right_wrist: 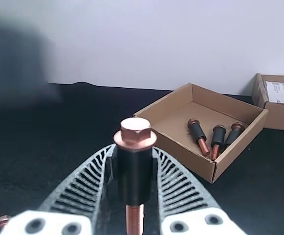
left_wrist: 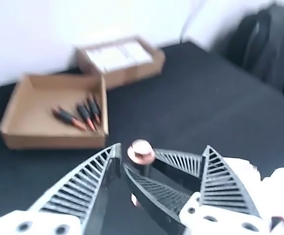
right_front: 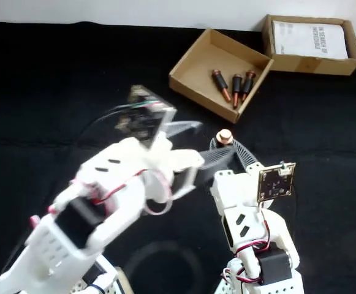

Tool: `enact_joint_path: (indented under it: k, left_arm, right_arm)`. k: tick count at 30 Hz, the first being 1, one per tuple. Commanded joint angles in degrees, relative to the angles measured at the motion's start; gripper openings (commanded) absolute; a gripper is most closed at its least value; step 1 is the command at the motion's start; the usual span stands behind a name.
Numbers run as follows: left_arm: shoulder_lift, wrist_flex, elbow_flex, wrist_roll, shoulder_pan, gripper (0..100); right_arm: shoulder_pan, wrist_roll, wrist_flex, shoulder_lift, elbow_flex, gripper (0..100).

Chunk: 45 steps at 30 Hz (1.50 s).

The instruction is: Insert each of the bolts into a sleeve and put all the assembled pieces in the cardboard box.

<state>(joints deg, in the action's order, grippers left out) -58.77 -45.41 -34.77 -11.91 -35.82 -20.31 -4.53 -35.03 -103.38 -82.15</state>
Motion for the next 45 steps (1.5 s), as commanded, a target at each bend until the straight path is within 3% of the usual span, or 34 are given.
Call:
enact_joint_path:
  k: [1, 6, 11, 16, 24, 28, 39, 45]
  left_arm:
    - [-5.5, -3.6, 2.2, 0.1, 4.1, 22]
    - [-11.4, -12.2, 2.2, 0.1, 12.1, 17]
    - [-17.9, -17.7, -1.2, -0.2, 21.9, 16]
    - [-26.9, -17.9, -11.8, -0.2, 29.8, 16]
    - [-44.2, -17.9, -31.3, -0.3, 34.5, 16]
    - [-45.3, -17.8, -36.2, -0.3, 38.4, 16]
    - [-45.1, -5.8, -51.2, -0.3, 46.5, 16]
    - [-45.1, 2.5, -61.0, -0.3, 47.2, 16]
  right_arm:
    - [0.8, 0.2, 1.3, 0.2, 2.8, 0.7]
    - [0.8, 0.4, 1.3, 1.3, 8.5, 0.7]
    - [4.4, 0.4, 1.4, 14.0, 19.6, 0.7]
    - [8.8, 0.5, 5.8, 32.3, 31.4, 0.7]
    - [9.2, 0.2, 8.6, 59.9, 53.2, 0.7]
    - [9.2, 0.2, 8.6, 73.5, 64.8, 0.7]
    - [9.3, 0.2, 8.6, 108.4, 95.2, 0.7]
    - [9.5, 0.2, 8.6, 129.8, 116.2, 0.7]
